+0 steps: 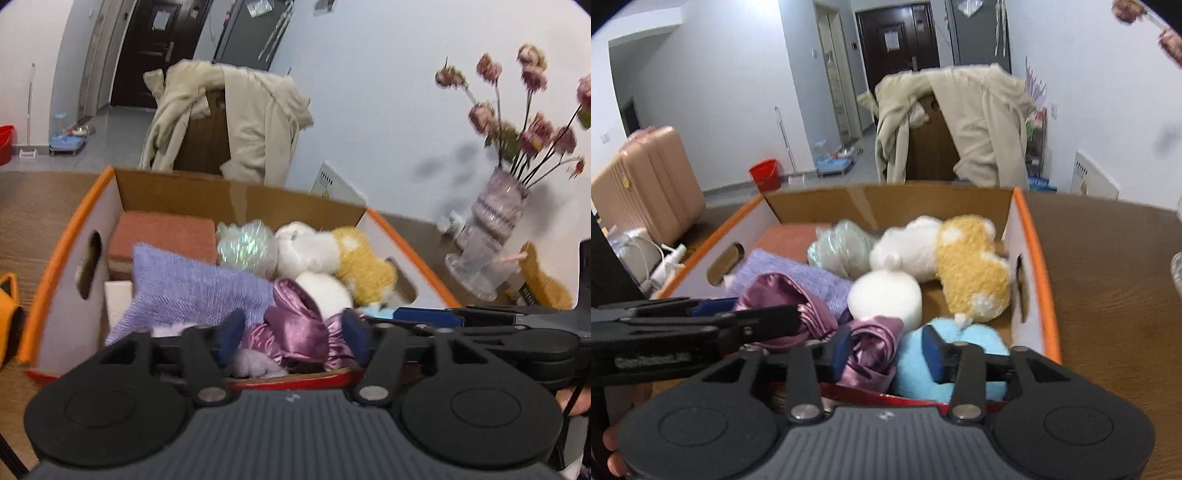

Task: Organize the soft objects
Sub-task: 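Carry the pink pouch into the box and open both tools, then move both tools back toward the blue carton on the table, then close both tools on the blue carton and lift it, then carry the blue carton into the box and open both tools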

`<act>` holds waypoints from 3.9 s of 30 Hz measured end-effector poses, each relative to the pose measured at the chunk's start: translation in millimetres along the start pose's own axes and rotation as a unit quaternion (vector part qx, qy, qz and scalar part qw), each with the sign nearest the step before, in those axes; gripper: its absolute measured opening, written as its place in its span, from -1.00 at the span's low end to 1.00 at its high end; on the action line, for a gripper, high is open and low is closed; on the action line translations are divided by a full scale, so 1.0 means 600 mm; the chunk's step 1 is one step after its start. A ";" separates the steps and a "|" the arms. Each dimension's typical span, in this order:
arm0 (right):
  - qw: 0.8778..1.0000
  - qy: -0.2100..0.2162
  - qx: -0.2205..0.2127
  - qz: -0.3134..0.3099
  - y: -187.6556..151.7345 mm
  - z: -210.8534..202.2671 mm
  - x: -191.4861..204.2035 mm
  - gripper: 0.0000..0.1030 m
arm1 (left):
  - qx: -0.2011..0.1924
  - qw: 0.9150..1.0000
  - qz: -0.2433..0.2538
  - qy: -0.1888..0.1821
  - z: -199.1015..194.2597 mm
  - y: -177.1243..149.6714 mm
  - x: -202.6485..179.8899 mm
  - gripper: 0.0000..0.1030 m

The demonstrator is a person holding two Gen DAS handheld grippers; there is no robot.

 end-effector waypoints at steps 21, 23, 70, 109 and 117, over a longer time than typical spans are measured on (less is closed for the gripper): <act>0.976 -0.076 -0.197 -0.052 -0.105 -0.390 0.117 0.61 | -0.171 0.982 0.065 0.035 -0.406 -0.184 -0.080 0.80; 0.976 -0.080 -0.196 -0.052 -0.156 -0.396 0.135 0.65 | -0.163 0.984 0.061 0.037 -0.422 -0.228 -0.072 0.82; 0.987 0.056 -0.058 0.138 -0.216 -0.115 0.104 -0.55 | 0.047 0.996 -0.058 -0.046 -0.112 -0.212 0.022 -0.45; 0.987 0.074 -0.139 0.015 0.149 -0.067 0.042 -0.69 | -0.076 0.994 -0.074 -0.003 -0.056 0.115 -0.018 -0.45; 0.997 0.058 -0.033 0.048 0.069 0.104 0.013 -0.76 | 0.032 0.996 -0.077 0.034 0.068 0.028 0.052 -0.51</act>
Point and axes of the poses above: each gripper's, at about its wrist camera, not at the fingertips, and z roughly the way its jaws point, x to its left, y to its top, the point moved 9 cm from there along z, roughly the way its jaws point, and after that the axes turned 9 degrees about -z, right-handed, at the moved point
